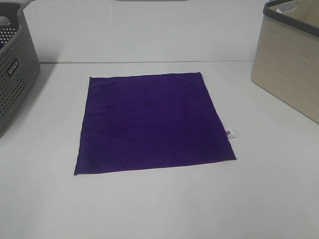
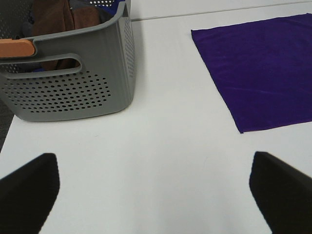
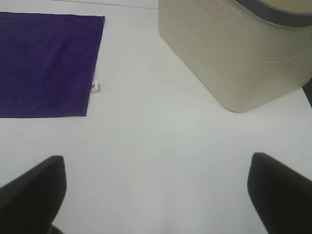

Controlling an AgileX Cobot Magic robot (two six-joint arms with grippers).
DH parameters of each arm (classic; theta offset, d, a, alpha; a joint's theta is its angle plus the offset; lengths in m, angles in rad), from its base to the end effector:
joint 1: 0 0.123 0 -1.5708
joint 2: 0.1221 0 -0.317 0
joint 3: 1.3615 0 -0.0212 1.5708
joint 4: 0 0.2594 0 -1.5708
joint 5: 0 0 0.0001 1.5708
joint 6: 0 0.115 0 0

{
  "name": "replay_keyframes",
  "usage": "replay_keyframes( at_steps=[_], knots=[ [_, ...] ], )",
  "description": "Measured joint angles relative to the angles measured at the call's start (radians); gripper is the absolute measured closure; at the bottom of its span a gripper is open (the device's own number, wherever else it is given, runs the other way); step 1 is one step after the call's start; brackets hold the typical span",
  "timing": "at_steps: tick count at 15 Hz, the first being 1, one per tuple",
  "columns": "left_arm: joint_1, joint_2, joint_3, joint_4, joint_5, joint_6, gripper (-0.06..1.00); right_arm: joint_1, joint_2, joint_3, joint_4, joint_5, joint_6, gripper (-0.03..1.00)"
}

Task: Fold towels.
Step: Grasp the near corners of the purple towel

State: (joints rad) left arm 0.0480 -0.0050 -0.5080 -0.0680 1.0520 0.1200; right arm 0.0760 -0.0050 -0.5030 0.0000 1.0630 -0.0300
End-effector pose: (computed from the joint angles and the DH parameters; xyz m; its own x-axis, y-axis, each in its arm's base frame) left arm -0.0091 -0.0072 0.2739 -0.4331 0.0653 -0.8990 0.0426 0.9977 0.0519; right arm -0.0093 -0.0007 0.2711 -0.4471 -0.0641 -0.8922 -0.0894 0.9956 -0.0268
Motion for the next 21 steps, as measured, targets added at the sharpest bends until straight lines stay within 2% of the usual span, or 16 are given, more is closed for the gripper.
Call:
replay_keyframes(
  at_steps=[21],
  knots=[
    [0.0,0.0,0.0,0.0,0.0,0.0,-0.04,0.0,0.0,0.0,0.0,0.0,-0.001,-0.01]
  ],
)
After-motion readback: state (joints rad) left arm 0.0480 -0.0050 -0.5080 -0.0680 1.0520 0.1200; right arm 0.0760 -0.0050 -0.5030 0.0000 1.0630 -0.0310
